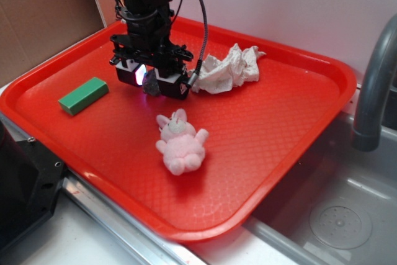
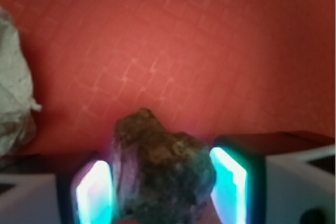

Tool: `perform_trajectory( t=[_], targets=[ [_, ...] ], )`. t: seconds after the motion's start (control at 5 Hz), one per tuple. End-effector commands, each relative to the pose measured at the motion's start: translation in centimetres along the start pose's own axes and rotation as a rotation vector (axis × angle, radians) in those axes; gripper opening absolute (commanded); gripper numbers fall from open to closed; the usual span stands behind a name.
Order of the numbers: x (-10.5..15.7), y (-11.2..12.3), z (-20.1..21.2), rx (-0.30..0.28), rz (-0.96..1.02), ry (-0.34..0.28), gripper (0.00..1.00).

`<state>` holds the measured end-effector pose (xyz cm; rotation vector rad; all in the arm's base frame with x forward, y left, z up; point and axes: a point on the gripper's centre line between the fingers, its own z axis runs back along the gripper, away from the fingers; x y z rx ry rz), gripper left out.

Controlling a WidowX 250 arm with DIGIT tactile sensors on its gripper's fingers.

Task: Grab the rock.

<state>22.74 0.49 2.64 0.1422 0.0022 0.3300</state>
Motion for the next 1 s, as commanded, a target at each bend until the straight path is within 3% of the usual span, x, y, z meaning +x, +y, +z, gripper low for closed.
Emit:
perform_trajectory(
  t=[0.0,0.4,0.6,0.8],
  targets=[
    [-0.8,-0.6,9.3,-0.089,-0.120,-0.069,0.00],
    [-4.7,1.4,16.3,-0.261,-0.079,-0.111,0.00],
    [-6.0,3.2,17.6,-0.298,-0.009,-0.149,0.00],
    [-5.3,3.7,17.1,-0.341,-0.031,-0.109,0.00]
  ],
)
